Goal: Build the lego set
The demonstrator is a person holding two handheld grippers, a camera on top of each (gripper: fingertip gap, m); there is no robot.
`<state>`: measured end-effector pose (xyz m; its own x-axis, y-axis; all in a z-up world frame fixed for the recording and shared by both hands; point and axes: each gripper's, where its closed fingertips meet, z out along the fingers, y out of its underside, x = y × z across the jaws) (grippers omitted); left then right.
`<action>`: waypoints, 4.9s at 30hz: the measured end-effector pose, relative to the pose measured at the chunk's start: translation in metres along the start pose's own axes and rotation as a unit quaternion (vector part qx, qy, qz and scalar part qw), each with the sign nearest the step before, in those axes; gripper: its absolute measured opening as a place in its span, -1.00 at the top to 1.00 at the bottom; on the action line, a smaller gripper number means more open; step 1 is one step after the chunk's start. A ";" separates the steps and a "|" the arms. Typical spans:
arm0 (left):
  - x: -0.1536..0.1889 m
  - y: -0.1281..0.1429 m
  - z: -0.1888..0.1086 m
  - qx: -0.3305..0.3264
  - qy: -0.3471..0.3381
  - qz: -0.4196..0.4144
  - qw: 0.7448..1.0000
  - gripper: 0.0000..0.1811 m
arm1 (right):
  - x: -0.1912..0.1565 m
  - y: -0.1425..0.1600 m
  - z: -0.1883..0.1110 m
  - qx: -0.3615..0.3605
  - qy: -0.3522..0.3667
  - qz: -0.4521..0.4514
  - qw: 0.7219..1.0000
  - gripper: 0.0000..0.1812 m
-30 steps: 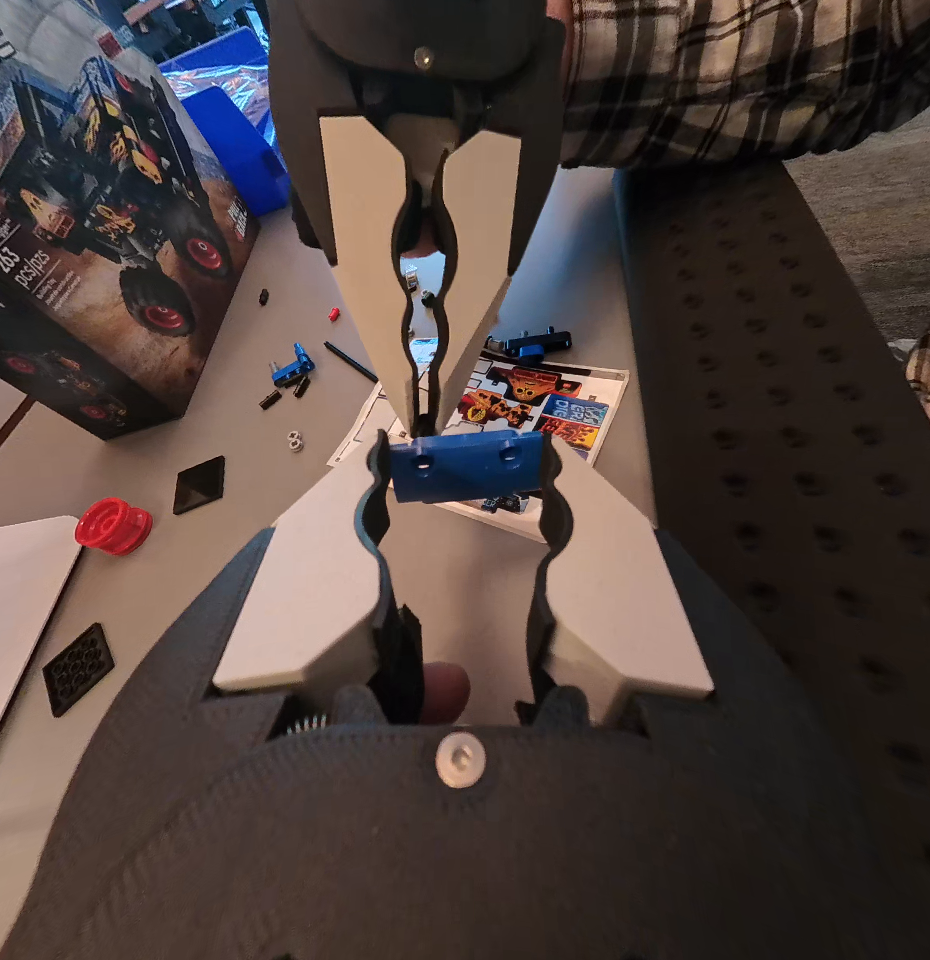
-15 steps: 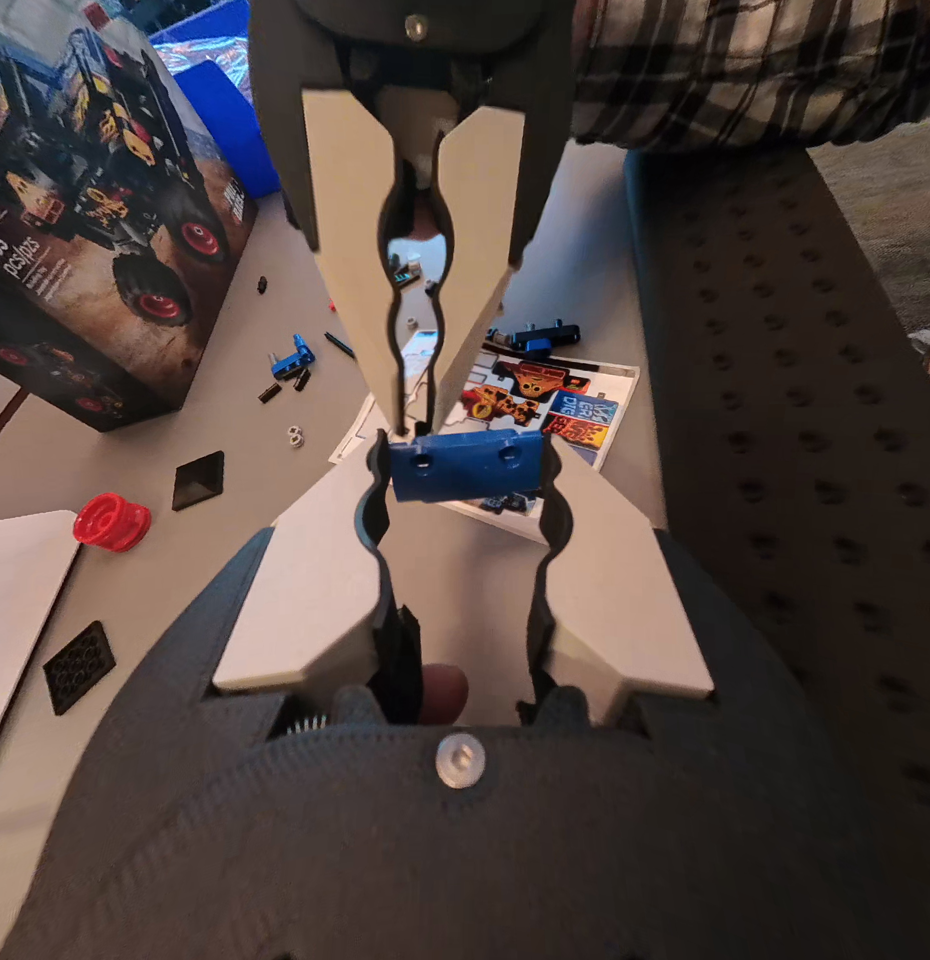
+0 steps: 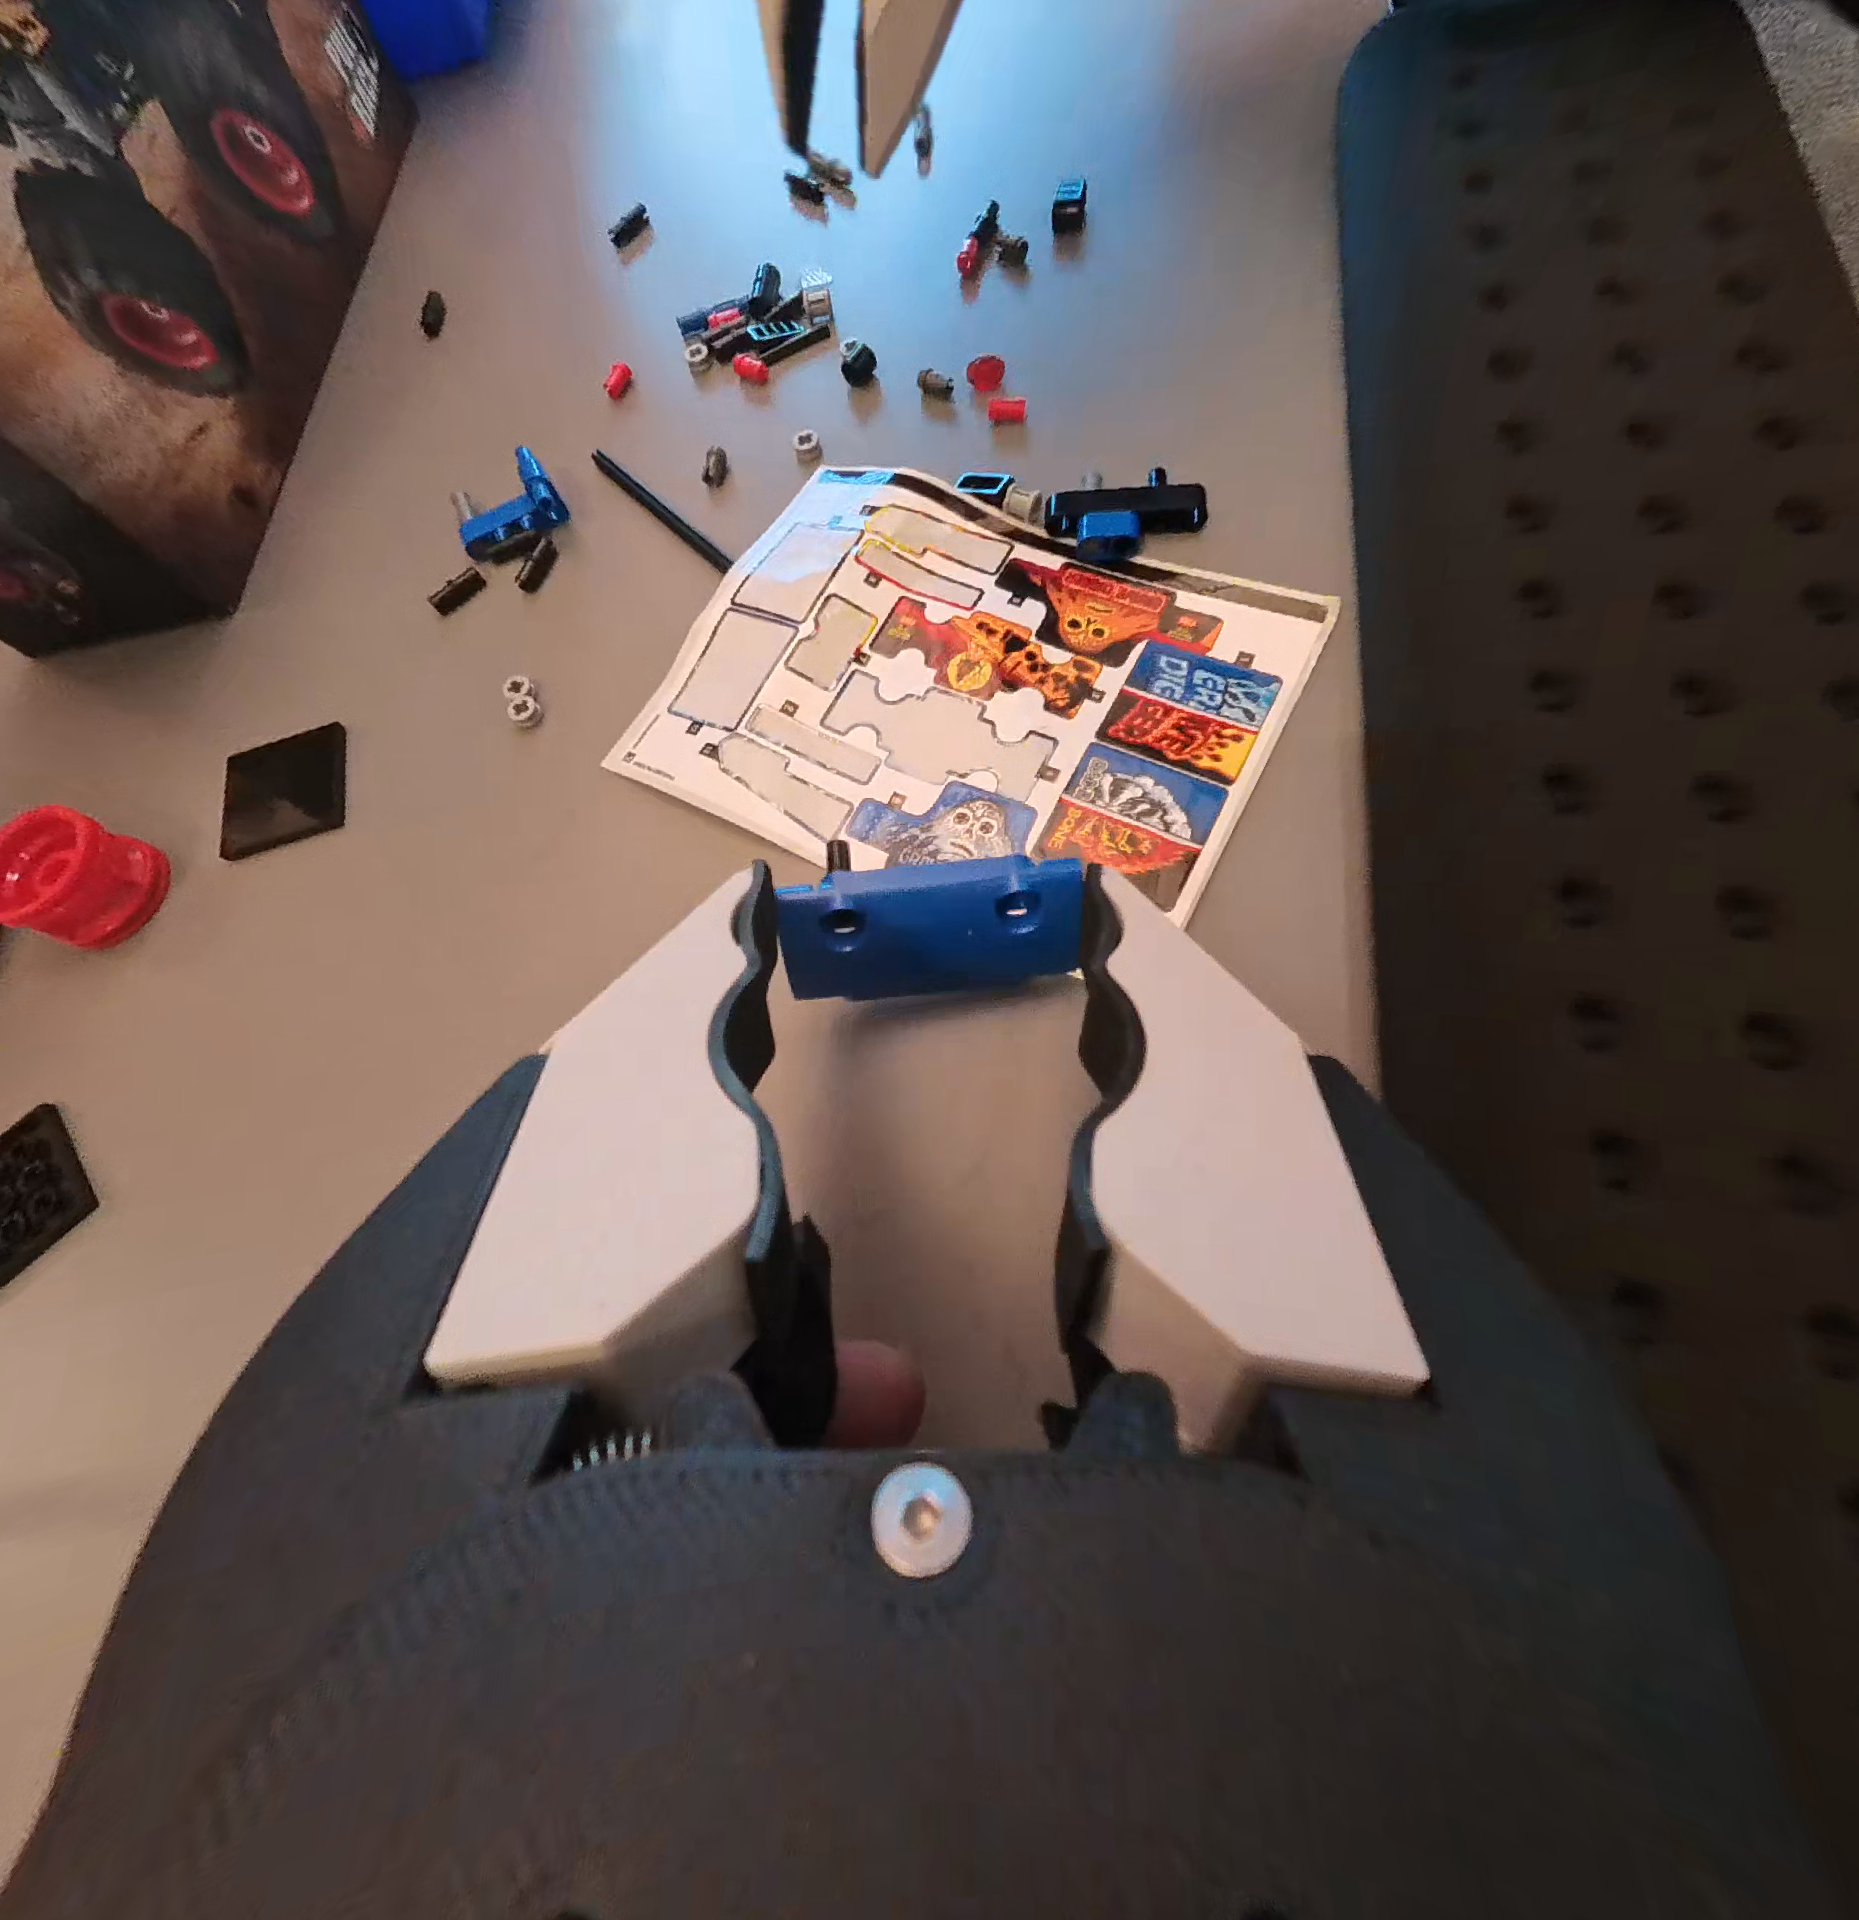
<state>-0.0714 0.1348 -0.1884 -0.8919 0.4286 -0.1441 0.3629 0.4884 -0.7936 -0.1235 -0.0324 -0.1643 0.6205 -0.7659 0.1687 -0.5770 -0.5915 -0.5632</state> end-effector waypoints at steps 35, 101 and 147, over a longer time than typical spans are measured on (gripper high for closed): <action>0.001 0.013 0.001 -0.045 0.005 -0.021 0.999 0.16 | -0.071 -0.087 0.044 0.091 -0.135 -0.022 0.986 0.97; -0.008 -0.071 -0.034 0.108 -0.220 0.245 0.938 0.97 | -0.088 -0.153 0.012 0.309 -0.334 0.134 0.880 0.97; -0.023 -0.094 -0.069 0.277 -0.040 -0.071 0.957 0.35 | -0.083 -0.185 -0.017 0.404 -0.188 0.060 0.893 0.97</action>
<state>-0.0668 0.1314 -0.0695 -0.9475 0.3176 -0.0376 0.0564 0.0502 -0.9971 -0.0772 0.1370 -0.0607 0.8017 -0.5833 -0.1305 -0.1742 -0.0192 -0.9845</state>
